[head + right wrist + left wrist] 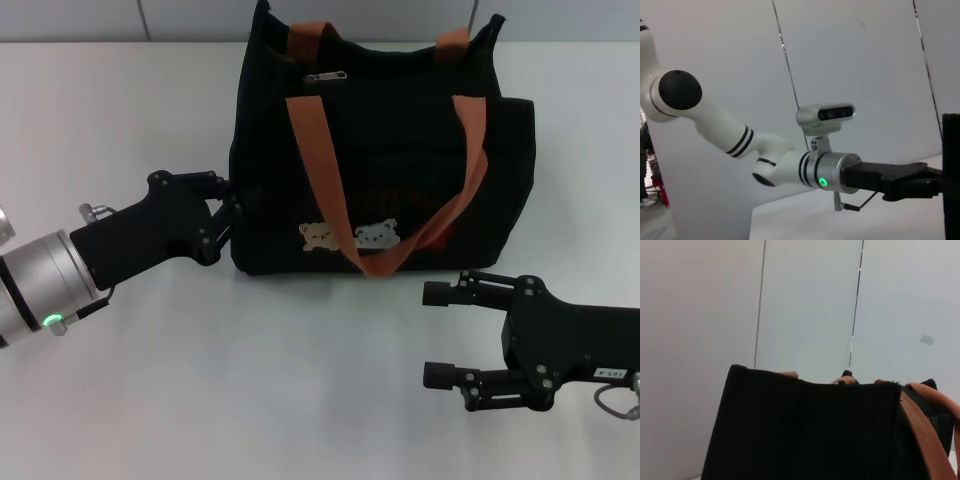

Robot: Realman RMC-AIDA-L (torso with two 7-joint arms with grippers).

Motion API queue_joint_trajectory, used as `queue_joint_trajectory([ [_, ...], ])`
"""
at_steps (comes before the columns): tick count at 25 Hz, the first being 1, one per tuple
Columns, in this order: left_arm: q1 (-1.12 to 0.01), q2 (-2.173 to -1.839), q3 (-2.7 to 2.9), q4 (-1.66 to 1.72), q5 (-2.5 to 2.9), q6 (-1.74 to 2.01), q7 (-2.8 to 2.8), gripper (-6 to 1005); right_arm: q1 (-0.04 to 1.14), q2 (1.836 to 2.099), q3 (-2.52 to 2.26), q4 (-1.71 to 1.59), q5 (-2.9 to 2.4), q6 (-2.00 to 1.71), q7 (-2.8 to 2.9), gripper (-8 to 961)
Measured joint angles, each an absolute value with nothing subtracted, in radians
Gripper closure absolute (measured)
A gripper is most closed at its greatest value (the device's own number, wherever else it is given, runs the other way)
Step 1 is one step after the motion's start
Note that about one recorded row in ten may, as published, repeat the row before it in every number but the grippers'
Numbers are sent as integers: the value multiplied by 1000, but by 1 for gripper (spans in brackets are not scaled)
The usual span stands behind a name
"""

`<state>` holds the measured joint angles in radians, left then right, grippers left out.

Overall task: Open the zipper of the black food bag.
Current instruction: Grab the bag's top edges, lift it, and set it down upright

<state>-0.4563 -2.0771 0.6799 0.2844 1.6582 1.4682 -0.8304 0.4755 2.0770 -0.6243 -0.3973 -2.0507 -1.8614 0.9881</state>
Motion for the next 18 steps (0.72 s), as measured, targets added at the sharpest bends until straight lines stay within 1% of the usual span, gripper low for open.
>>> queue_joint_trajectory([
  [9, -428, -2068, 679, 305, 1580, 1484, -804, 899, 474, 2077, -624, -397, -2039, -1855, 988, 133],
  [16, -381, -2061, 646, 468, 1545, 1504, -858, 900, 465, 2077, -577, -397, -2038, -1855, 988, 131],
  [18, -375, -2048, 633, 548, 1544, 1534, -911, 900, 463, 2077, -555, -397, -2037, -1855, 988, 131],
])
